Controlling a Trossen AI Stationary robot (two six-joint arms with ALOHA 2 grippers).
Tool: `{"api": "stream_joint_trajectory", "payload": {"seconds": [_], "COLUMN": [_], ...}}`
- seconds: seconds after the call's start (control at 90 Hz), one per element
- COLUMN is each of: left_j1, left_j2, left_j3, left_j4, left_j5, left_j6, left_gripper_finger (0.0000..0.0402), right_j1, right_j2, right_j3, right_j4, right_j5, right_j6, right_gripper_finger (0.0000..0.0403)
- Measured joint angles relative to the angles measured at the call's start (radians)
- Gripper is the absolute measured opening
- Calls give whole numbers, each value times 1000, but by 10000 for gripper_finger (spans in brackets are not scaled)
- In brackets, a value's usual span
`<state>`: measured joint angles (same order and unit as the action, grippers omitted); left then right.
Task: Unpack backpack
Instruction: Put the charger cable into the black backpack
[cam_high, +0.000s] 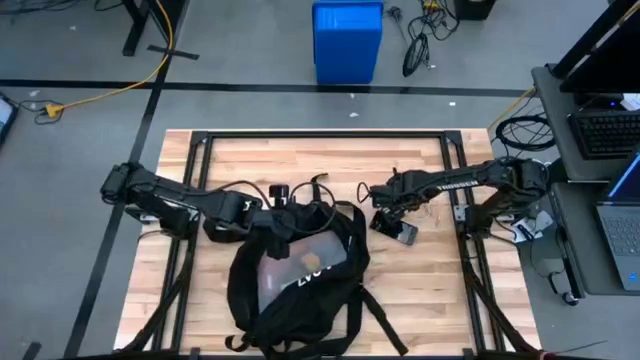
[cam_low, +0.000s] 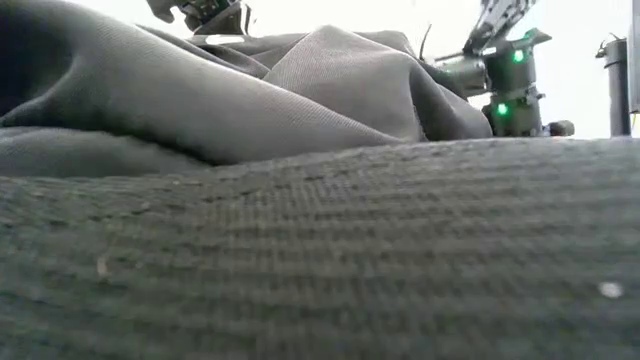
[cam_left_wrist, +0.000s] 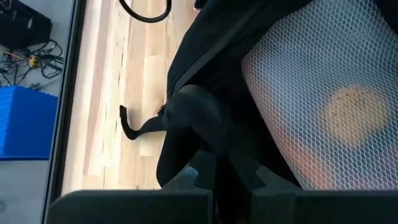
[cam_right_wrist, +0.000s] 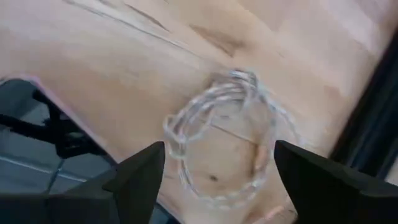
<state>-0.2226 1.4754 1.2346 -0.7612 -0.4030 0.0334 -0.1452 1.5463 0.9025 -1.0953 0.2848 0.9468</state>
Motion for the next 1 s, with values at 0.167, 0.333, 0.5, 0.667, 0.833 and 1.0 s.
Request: {"api": "stream_joint_trajectory", "payload": {"seconds": [0.167, 0.333, 0.5, 0.667, 0.833, 1.0], "left_j1": [0, 0, 0, 0, 0, 0], "left_j2": [0, 0, 0, 0, 0, 0], "left_j3": [0, 0, 0, 0, 0, 0], "left_j4": [0, 0, 0, 1, 3, 4], "left_j5": [0, 1, 1, 1, 1, 1], "left_j6": [0, 8, 29, 30, 28, 27], "left_gripper_finger": [0, 0, 0, 0, 0, 0], "right_j1": [-18, -26, -59, -67, -67, -67], "right_j2": [0, 0, -6, -10, -9, -6], "right_j3": [-54, -99, -174, -214, -219, -220], "right_j4": [113, 202, 260, 321, 366, 390], "right_j5": [-54, -54, -58, -62, -57, -55], "right_j6": [-14, -16, 48, 61, 14, 9], "right_gripper_finger": [290, 288, 261, 224, 176, 111]}}
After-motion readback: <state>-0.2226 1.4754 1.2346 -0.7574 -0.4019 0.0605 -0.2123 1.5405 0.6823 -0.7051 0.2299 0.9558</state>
